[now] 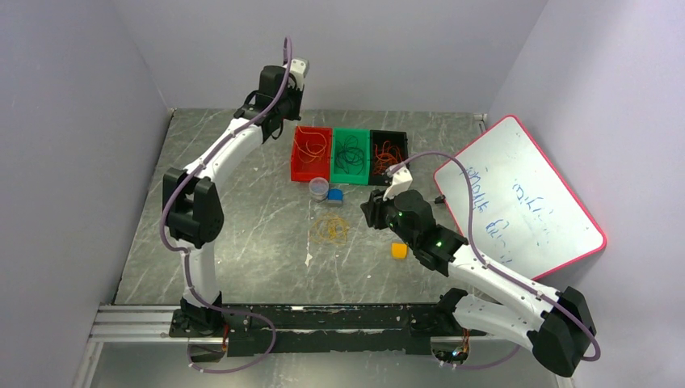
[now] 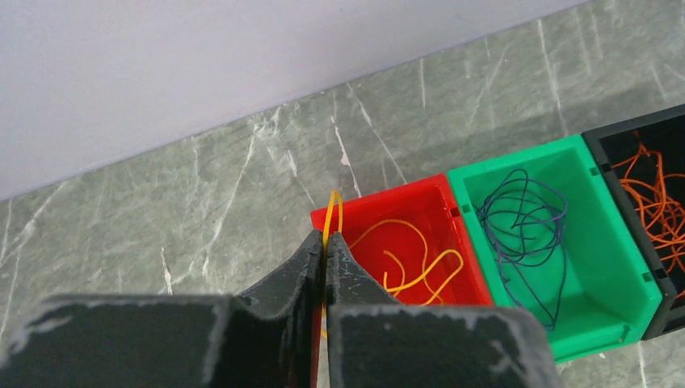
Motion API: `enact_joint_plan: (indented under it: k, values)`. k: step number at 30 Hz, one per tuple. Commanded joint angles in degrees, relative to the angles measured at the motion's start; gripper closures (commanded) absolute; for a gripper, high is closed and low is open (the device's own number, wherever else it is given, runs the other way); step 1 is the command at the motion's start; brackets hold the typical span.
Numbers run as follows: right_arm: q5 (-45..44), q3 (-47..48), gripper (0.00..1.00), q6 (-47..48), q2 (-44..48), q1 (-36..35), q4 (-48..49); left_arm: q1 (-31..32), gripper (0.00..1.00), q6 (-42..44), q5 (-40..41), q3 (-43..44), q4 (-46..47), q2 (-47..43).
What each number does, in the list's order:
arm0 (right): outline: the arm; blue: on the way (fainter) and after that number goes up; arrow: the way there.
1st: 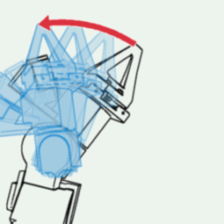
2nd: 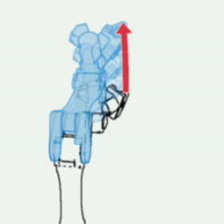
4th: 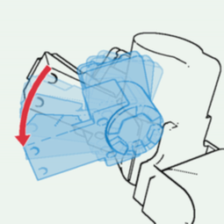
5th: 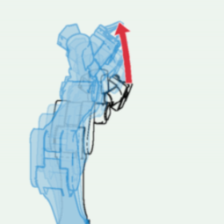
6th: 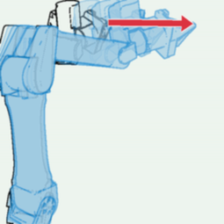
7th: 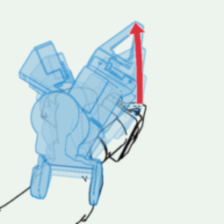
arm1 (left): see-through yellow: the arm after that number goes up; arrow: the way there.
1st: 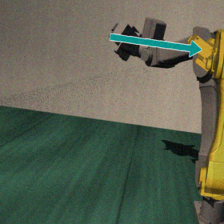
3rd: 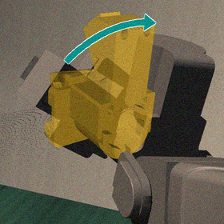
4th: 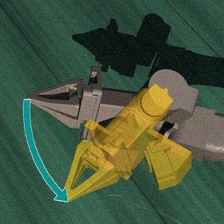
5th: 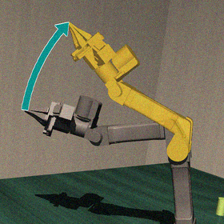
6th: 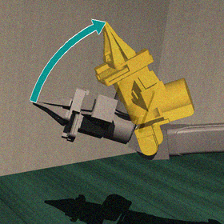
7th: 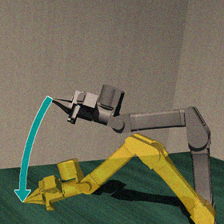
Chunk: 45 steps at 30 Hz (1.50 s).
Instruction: Untangle the cables
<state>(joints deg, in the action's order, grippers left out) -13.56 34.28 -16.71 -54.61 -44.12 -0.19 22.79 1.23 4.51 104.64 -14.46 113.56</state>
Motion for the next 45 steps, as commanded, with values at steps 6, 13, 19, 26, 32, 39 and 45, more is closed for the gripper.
enact_joint_plan:
  k: [6,13,19,26,32,39,45]
  values:
    - [0.91,2.36,0.59,1.01,-1.68,-0.11,1.60,-0.29,0.93,-1.10,-4.31,0.33,-1.89,2.12]
    - [1.28,4.38,0.59,2.33,-3.28,-0.10,2.33,-0.29,0.93,-2.47,-9.09,-0.83,-2.75,4.81]
    - [1.64,3.93,0.58,1.89,-3.44,-0.10,2.82,-0.29,0.93,-3.28,-11.80,0.46,-4.97,8.21]
    - [2.03,4.11,0.58,1.92,-3.90,-0.09,2.41,-0.30,0.93,-4.83,-14.71,-0.12,-3.60,11.21]
    - [1.79,3.94,0.58,1.90,-3.55,-0.10,1.87,-0.29,0.93,-6.14,-17.96,3.66,-2.96,15.72]
    - [0.98,3.20,0.58,1.51,-2.52,-0.15,1.29,-0.29,0.93,-6.43,-16.14,3.55,-2.64,17.94]
    - [1.91,3.34,0.57,1.59,-3.80,-0.12,1.17,-0.29,0.85,-6.25,-15.27,2.38,-2.26,16.65]
